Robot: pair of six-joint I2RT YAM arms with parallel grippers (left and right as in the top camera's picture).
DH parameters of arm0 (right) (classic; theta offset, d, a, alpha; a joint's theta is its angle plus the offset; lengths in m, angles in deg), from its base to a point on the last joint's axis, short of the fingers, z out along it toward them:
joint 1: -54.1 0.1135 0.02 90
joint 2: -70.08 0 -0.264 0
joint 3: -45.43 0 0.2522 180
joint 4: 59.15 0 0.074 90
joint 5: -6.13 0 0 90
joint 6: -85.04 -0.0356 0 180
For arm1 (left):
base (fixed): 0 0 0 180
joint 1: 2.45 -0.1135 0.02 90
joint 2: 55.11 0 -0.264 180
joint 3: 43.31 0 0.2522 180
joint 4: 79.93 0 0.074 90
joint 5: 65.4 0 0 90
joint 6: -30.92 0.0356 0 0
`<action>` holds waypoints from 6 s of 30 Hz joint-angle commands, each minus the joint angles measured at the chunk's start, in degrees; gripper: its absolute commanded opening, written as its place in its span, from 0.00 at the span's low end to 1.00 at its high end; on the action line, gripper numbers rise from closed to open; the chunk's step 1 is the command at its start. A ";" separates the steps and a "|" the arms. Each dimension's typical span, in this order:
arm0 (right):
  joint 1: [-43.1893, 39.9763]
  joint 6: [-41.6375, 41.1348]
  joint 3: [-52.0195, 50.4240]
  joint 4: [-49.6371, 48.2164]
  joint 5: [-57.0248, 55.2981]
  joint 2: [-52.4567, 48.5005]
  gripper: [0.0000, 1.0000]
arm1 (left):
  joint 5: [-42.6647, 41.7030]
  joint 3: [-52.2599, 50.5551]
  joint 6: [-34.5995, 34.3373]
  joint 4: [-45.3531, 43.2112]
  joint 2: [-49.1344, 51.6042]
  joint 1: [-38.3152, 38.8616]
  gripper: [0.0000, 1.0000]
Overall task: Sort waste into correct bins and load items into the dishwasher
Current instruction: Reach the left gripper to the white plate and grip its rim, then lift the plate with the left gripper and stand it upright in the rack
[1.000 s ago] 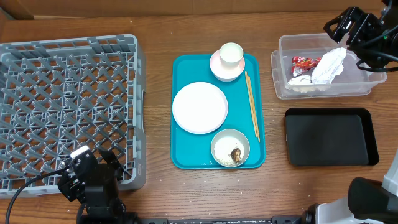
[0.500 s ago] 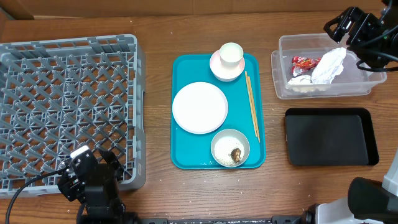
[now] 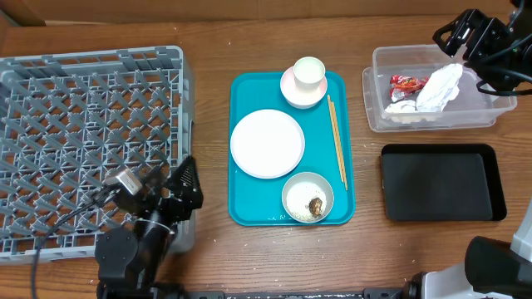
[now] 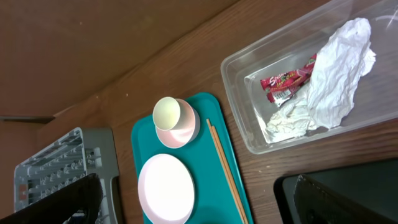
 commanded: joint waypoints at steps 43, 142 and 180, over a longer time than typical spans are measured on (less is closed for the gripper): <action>-0.04 0.59 0.55 -0.15 0.00 0.52 1.00 | 18.56 82.07 28.33 47.21 96.65 40.68 0.81; -0.04 0.59 0.55 -0.13 0.00 0.52 1.00 | -49.94 105.04 78.58 75.95 104.89 -34.40 0.04; -0.04 0.59 0.55 -0.13 0.00 0.52 1.00 | -47.71 94.95 75.32 71.73 104.94 -34.75 0.49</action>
